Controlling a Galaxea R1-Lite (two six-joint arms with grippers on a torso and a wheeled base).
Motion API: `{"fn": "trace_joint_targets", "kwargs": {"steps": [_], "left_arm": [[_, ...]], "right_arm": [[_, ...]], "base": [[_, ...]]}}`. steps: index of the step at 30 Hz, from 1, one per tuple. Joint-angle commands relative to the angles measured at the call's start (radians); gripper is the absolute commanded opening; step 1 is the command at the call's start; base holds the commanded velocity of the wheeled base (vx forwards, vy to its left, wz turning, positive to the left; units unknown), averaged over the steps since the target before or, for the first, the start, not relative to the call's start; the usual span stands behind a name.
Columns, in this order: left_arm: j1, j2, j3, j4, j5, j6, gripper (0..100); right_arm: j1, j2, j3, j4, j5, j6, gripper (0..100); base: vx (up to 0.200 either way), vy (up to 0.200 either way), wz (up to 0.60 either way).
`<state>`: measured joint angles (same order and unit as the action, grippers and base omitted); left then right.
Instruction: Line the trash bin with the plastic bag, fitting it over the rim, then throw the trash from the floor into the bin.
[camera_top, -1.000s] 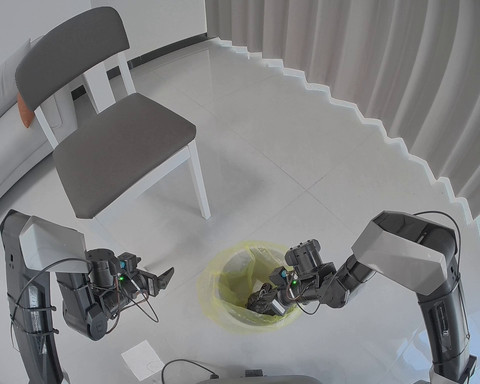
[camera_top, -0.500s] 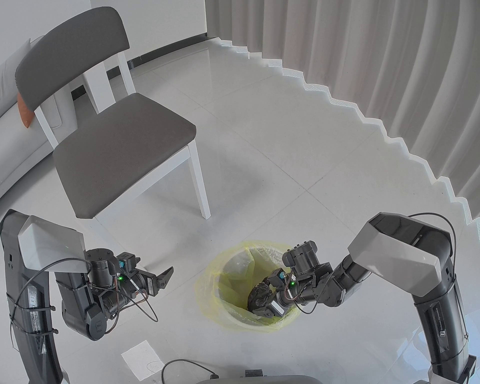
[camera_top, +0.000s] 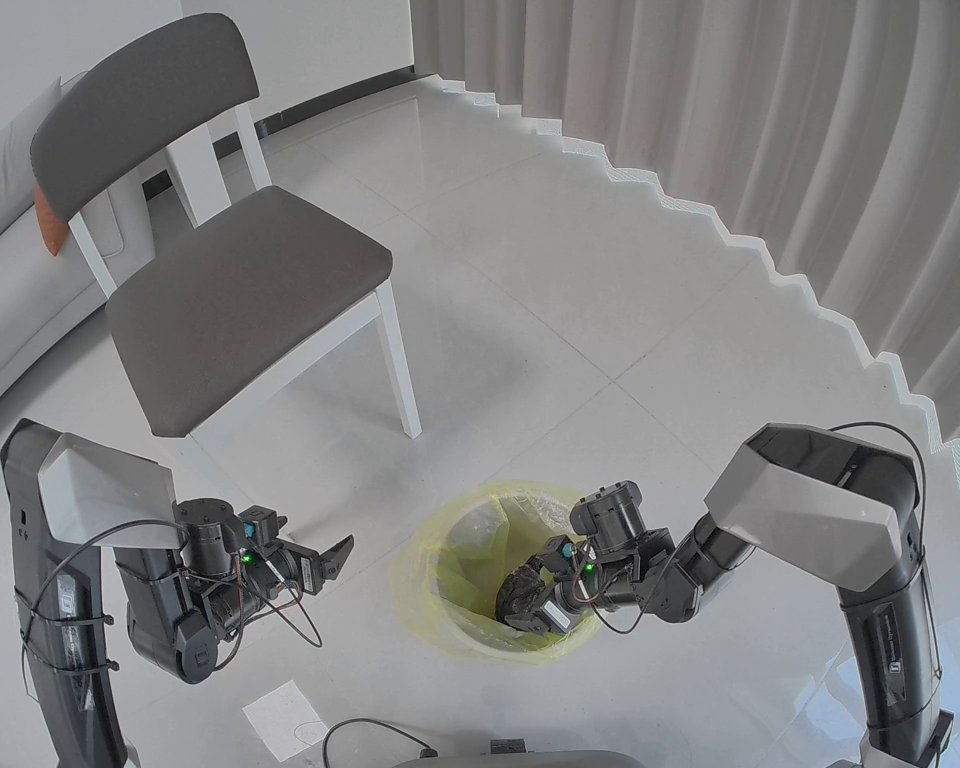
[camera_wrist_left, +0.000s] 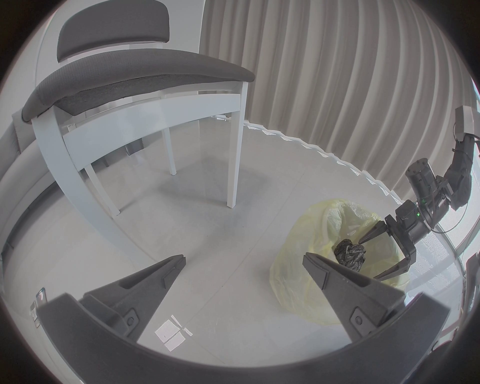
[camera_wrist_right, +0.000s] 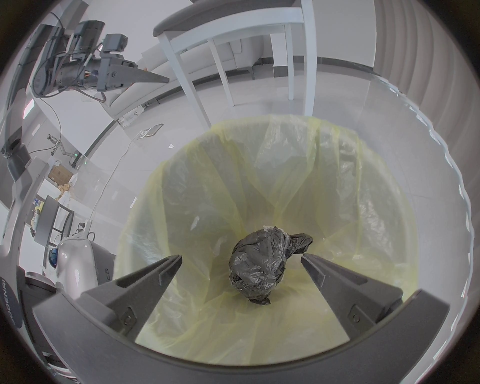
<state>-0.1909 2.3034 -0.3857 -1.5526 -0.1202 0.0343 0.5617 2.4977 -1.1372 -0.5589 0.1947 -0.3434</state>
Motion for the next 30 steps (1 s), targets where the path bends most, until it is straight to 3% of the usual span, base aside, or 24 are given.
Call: {"fn": "trace_joint_targets", "kwargs": {"steps": [1,6,11,16,20,26,30], "left_arm": [[-0.016,-0.022,0.005,-0.018,0.002,-0.007,100],[-0.059,0.008,0.013,-0.014,0.002,-0.014,100],[-0.07,0.165,-0.012,-0.017,-0.003,-0.008,100],[-0.076,0.258,-0.071,-0.009,-0.001,0.004,100],[-0.116,0.281,-0.16,0.08,0.008,0.036,100],[-0.163,0.254,-0.375,0.374,0.042,0.042,100],[-0.206,0.251,-0.461,0.468,0.047,0.042,100]], "right_arm": [[0.004,-0.105,0.065,-0.024,-0.015,0.004,100],[-0.006,-0.218,0.117,-0.036,-0.05,0.043,100],[-0.059,-0.387,0.177,-0.044,-0.093,0.215,100],[-0.131,-0.526,0.229,-0.033,-0.13,0.228,100],[-0.183,-0.625,0.271,-0.03,-0.13,0.228,100],[-0.23,-0.729,0.336,-0.019,-0.118,0.222,100],[-0.244,-0.761,0.361,-0.009,-0.112,0.222,100]], "base": [[0.0,0.0,0.0],[0.0,0.0,0.0],[0.0,0.0,0.0],[0.0,0.0,0.0],[0.0,0.0,0.0],[0.0,0.0,0.0],[0.0,0.0,0.0]]}}
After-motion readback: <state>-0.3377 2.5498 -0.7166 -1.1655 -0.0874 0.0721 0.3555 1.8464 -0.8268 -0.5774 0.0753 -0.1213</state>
